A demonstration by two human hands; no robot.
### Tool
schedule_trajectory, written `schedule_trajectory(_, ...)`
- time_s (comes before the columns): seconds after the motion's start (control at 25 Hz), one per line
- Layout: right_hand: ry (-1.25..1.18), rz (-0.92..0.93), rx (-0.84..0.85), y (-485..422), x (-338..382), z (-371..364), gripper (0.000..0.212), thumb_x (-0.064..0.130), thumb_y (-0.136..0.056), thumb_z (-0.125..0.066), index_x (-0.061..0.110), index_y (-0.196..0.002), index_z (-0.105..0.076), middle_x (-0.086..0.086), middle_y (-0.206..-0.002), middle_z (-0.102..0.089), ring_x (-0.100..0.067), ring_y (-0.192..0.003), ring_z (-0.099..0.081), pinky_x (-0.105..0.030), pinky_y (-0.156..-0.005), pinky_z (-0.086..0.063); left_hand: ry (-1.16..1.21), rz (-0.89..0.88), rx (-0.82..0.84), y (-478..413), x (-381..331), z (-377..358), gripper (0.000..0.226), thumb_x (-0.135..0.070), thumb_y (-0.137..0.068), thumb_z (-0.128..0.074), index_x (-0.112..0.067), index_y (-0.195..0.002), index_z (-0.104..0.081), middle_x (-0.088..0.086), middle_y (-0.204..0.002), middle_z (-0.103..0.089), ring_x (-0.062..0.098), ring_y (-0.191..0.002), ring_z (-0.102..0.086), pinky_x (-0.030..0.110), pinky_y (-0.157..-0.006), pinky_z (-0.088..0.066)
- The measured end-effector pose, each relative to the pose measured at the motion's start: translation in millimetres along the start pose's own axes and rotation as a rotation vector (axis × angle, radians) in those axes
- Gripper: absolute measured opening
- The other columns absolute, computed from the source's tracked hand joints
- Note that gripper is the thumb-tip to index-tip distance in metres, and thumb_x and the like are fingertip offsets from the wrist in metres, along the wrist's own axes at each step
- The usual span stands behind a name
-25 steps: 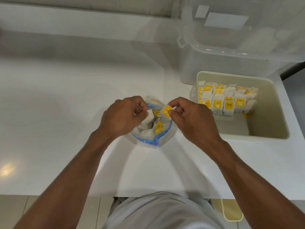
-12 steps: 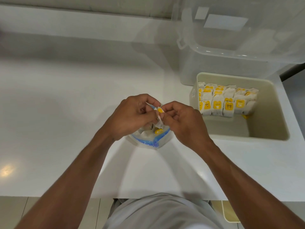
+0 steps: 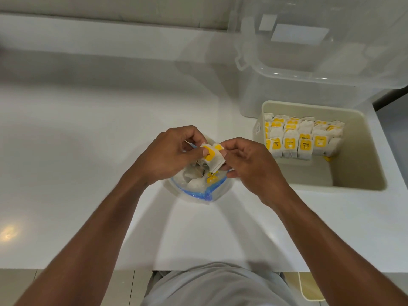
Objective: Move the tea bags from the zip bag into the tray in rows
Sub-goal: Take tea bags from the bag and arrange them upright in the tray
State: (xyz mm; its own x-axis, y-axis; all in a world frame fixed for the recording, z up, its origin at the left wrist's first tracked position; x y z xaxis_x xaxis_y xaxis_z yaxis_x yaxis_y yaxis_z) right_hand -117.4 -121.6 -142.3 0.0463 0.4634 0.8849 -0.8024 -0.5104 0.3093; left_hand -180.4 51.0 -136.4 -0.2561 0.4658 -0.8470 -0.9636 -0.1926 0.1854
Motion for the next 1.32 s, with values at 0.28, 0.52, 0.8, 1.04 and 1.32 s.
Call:
schedule_trajectory(0.28,0.153,0.064,-0.09,-5.8,1.7,11.6,0.013,0.022,-0.091,-0.062,0.033,-0.094,-0.069,0.013,-0.078,-0.07,-0.009,-0.074,-0.07,-0.043,-0.073,-0.059,-0.135,0.002,0.025,-6.5,-4.5,5.8,0.018,-0.021,-0.092,-0.066,-0.037,-0.096,-0.072,-0.016,-0.087,-0.072,-0.001,-0.081,-0.065,0.018,-0.072,-0.052)
schedule_trajectory(0.52,0.354,0.223,-0.161,-7.8,20.0,23.9,0.007,0.028,-0.089,-0.066,0.033,-0.092,-0.069,0.015,-0.09,-0.066,-0.003,-0.07,-0.063,-0.021,-0.068,-0.048,-0.137,0.056,-0.114,-11.2,-5.7,17.8,0.015,-0.029,-0.082,-0.081,-0.031,-0.096,-0.074,-0.012,-0.081,-0.072,0.004,-0.081,-0.069,0.033,-0.081,-0.058)
schedule_trajectory(0.8,0.289,0.196,0.117,-7.8,31.4,20.4,0.006,0.02,-0.086,-0.073,0.024,-0.09,-0.072,0.021,-0.068,-0.064,0.002,-0.056,-0.055,-0.014,-0.058,-0.041,-0.23,0.055,-0.152,-20.0,-2.8,19.9,0.017,-0.021,-0.091,-0.066,-0.033,-0.098,-0.075,-0.016,-0.087,-0.072,0.007,-0.087,-0.068,0.038,-0.083,-0.058)
schedule_trajectory(1.04,0.27,0.217,0.062,-17.3,41.4,20.6,0.01,0.019,-0.082,-0.075,0.026,-0.088,-0.073,0.009,-0.075,-0.071,-0.002,-0.066,-0.062,-0.024,-0.066,-0.05,0.111,0.057,-0.016,-18.4,-11.7,17.4,0.02,-0.013,-0.087,-0.073,-0.027,-0.101,-0.074,-0.001,-0.082,-0.075,0.013,-0.082,-0.071,0.031,-0.075,-0.055)
schedule_trajectory(1.32,0.362,0.244,0.03,-21.4,45.2,39.1,0.007,0.026,-0.083,-0.075,0.028,-0.09,-0.074,0.014,-0.071,-0.067,0.004,-0.056,-0.055,-0.01,-0.057,-0.038,0.031,-0.031,-0.092,-23.4,-23.4,26.7,0.017,-0.018,-0.087,-0.075,-0.031,-0.098,-0.076,-0.01,-0.082,-0.075,0.003,-0.079,-0.07,0.021,-0.072,-0.048)
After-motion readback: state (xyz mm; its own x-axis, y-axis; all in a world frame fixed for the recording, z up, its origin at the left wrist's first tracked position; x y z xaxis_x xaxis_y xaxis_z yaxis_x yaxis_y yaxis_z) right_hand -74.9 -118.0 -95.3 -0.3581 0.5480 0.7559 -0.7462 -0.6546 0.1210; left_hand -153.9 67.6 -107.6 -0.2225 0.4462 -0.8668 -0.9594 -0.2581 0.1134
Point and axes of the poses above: each hand's wrist, its own y-axis away from the middle knuckle, its own z-axis out of the back of the hand, x = y × z, the point moved 5 cm from there along -y, towards the middle knuckle
